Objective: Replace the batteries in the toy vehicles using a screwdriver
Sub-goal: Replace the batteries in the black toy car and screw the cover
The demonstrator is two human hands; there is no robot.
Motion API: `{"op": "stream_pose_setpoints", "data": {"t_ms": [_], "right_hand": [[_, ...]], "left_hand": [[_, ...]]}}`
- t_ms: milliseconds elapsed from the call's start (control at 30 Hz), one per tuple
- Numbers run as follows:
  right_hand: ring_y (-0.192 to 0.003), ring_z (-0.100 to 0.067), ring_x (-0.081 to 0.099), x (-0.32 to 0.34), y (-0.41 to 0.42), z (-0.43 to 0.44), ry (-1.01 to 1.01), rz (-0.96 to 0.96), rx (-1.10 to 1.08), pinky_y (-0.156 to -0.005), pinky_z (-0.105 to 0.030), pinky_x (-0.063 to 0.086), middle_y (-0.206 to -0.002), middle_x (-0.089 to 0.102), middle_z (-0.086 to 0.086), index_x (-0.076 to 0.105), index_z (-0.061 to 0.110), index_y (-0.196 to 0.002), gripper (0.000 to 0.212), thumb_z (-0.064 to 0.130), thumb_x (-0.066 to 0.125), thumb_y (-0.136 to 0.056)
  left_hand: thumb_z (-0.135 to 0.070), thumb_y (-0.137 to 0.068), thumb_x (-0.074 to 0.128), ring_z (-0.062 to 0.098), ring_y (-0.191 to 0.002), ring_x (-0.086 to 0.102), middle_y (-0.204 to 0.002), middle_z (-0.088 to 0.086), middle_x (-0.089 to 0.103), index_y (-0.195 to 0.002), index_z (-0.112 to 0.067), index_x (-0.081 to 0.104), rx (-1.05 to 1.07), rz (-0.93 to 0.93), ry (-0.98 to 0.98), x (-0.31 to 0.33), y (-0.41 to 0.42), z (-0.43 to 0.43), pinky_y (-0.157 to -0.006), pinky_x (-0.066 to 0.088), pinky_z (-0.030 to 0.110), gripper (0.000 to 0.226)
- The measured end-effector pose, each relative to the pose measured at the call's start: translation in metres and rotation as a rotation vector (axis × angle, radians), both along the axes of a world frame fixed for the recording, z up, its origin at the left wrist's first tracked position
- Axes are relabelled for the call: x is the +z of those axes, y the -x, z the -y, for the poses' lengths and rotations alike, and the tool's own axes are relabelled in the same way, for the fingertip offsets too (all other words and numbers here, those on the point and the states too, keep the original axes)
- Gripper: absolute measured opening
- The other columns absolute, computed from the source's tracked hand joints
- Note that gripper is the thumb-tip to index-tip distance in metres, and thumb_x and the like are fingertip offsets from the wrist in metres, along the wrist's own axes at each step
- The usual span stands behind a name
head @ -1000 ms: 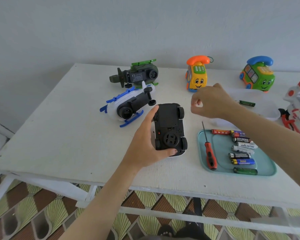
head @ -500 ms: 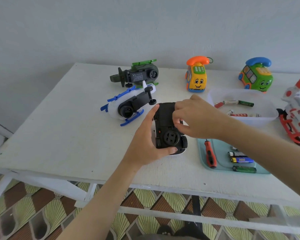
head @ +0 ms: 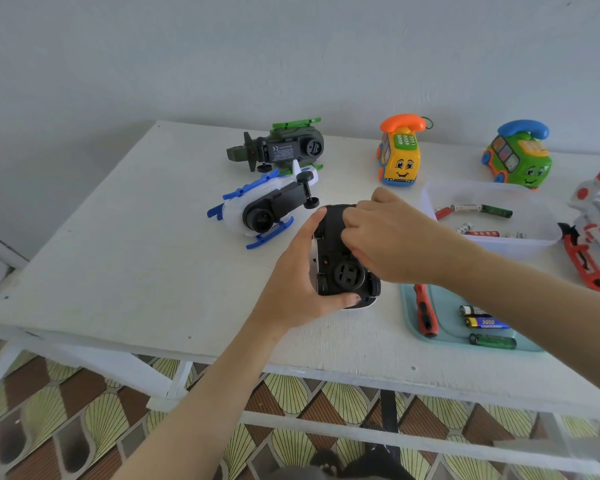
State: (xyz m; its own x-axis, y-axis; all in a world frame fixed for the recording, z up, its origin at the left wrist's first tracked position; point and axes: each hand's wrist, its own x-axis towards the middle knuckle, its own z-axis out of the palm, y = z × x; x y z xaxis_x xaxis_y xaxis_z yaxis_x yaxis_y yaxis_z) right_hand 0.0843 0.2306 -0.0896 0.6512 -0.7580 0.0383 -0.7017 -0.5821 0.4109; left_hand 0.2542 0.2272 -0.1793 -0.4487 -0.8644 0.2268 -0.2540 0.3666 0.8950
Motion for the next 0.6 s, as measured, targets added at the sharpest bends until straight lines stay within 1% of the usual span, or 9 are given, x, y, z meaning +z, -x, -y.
{"op": "stream_pose_setpoints", "data": {"t_ms": [100,167,300,400,500,600], "right_hand": [[-0.056,-0.019,0.046,0.003,-0.003,0.000,0.028,-0.015,0.002,-0.060,-0.031,0.034,-0.062,0.045,0.000,0.055,0.018,-0.063,0.019,0.016,0.073,-0.067],[-0.053,-0.020,0.045,0.004,-0.004,0.001,0.033,-0.019,0.012,-0.059,-0.031,0.034,-0.061,0.045,-0.001,0.054,0.017,-0.061,0.023,0.013,0.076,-0.062],[-0.053,-0.022,0.048,0.002,-0.002,0.000,0.072,0.057,0.016,-0.058,-0.032,0.036,-0.063,0.048,-0.003,0.055,0.016,-0.063,0.022,0.015,0.076,-0.068],[-0.052,-0.023,0.049,-0.001,0.000,0.002,0.062,0.127,0.020,-0.056,-0.033,0.036,-0.064,0.049,-0.004,0.057,0.015,-0.065,0.021,0.015,0.077,-0.069],[-0.053,-0.023,0.051,-0.004,0.003,0.002,0.034,0.205,0.010,-0.057,-0.032,0.040,-0.065,0.051,-0.004,0.059,0.014,-0.066,0.019,0.014,0.077,-0.069],[-0.059,-0.025,0.056,-0.007,0.009,0.003,-0.005,0.292,-0.025,-0.063,-0.035,0.041,-0.069,0.053,-0.003,0.062,0.015,-0.071,0.012,0.012,0.073,-0.076]], "left_hand": [[-0.016,-0.062,0.090,-0.009,-0.125,0.042,-0.144,-0.015,0.040,-0.152,-0.026,0.017,0.007,-0.002,0.001,0.000,0.000,0.000,-0.095,0.034,0.004,0.116],[-0.016,-0.062,0.089,-0.008,-0.125,0.042,-0.143,-0.015,0.041,-0.152,-0.025,0.018,0.007,0.001,0.005,0.000,0.000,0.000,-0.096,0.034,0.004,0.115],[-0.016,-0.062,0.089,-0.008,-0.125,0.041,-0.143,-0.015,0.041,-0.152,-0.023,0.018,0.004,-0.003,-0.003,0.000,-0.001,0.000,-0.099,0.035,0.008,0.115],[-0.017,-0.062,0.089,-0.006,-0.127,0.041,-0.143,-0.014,0.042,-0.151,-0.024,0.018,0.006,0.000,-0.002,0.000,-0.001,0.000,-0.101,0.035,0.011,0.114],[-0.014,-0.063,0.089,-0.008,-0.125,0.042,-0.140,-0.017,0.043,-0.151,-0.024,0.019,0.009,-0.002,-0.001,0.000,-0.001,0.000,-0.098,0.034,0.006,0.113],[-0.015,-0.064,0.088,-0.009,-0.125,0.041,-0.137,-0.019,0.043,-0.151,-0.024,0.019,0.004,0.001,0.001,-0.001,-0.001,0.000,-0.095,0.032,0.003,0.112]]}}
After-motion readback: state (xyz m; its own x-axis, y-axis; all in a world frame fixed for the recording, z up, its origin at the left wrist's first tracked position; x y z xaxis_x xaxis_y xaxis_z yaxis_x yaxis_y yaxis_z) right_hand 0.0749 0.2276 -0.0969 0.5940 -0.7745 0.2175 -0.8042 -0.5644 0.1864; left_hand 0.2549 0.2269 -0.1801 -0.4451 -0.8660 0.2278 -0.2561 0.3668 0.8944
